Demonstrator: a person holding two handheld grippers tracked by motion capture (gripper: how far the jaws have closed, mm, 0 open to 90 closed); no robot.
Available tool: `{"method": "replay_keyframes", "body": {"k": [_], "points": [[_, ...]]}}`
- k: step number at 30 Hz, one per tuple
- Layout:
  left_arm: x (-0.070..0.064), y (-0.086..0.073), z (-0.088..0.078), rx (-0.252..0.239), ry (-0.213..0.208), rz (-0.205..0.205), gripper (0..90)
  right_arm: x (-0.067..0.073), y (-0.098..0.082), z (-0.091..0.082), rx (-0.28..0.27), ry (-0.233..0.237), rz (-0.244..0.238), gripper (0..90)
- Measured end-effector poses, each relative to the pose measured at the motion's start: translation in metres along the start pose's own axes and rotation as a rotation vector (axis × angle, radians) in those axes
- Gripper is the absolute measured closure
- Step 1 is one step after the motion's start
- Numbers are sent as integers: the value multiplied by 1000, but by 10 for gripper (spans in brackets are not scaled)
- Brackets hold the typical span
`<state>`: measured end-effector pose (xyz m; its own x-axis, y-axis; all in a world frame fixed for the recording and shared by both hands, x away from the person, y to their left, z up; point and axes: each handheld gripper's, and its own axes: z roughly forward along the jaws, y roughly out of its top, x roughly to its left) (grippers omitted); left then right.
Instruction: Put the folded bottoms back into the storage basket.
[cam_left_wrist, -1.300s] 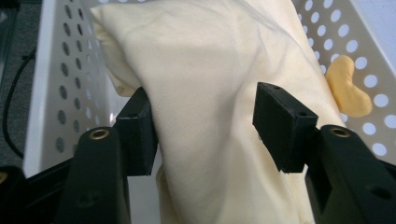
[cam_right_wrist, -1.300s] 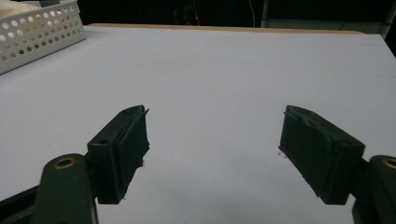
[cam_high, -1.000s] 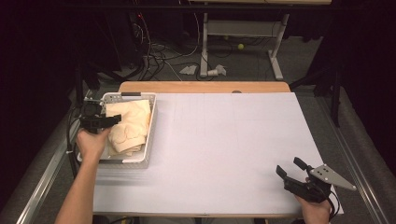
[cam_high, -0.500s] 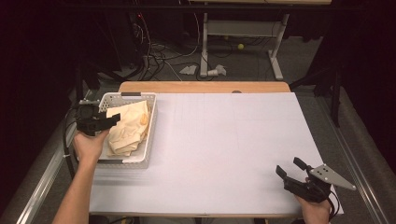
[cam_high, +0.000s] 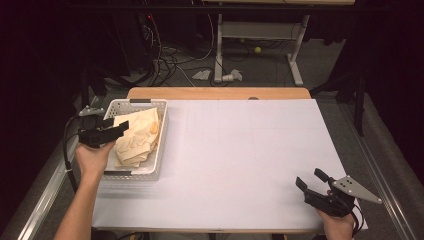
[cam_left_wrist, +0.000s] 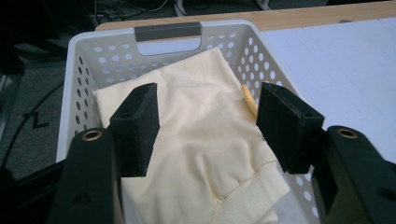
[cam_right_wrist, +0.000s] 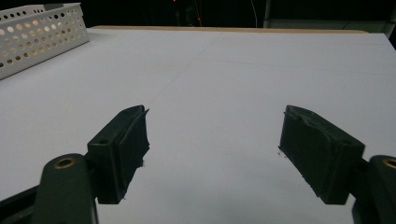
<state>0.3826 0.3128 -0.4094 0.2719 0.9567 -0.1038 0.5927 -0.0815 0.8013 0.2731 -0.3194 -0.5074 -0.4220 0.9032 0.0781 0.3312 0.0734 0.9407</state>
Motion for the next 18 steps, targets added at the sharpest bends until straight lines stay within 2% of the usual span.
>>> {"method": "replay_keyframes", "body": {"k": [5, 18], "points": [[1, -2, -8, -31, 1, -6, 378, 0, 0, 0, 1, -4, 5, 244], [0, -14, -20, -61, -8, 1, 364, -2, 0, 0, 3, -10, 7, 244]]}}
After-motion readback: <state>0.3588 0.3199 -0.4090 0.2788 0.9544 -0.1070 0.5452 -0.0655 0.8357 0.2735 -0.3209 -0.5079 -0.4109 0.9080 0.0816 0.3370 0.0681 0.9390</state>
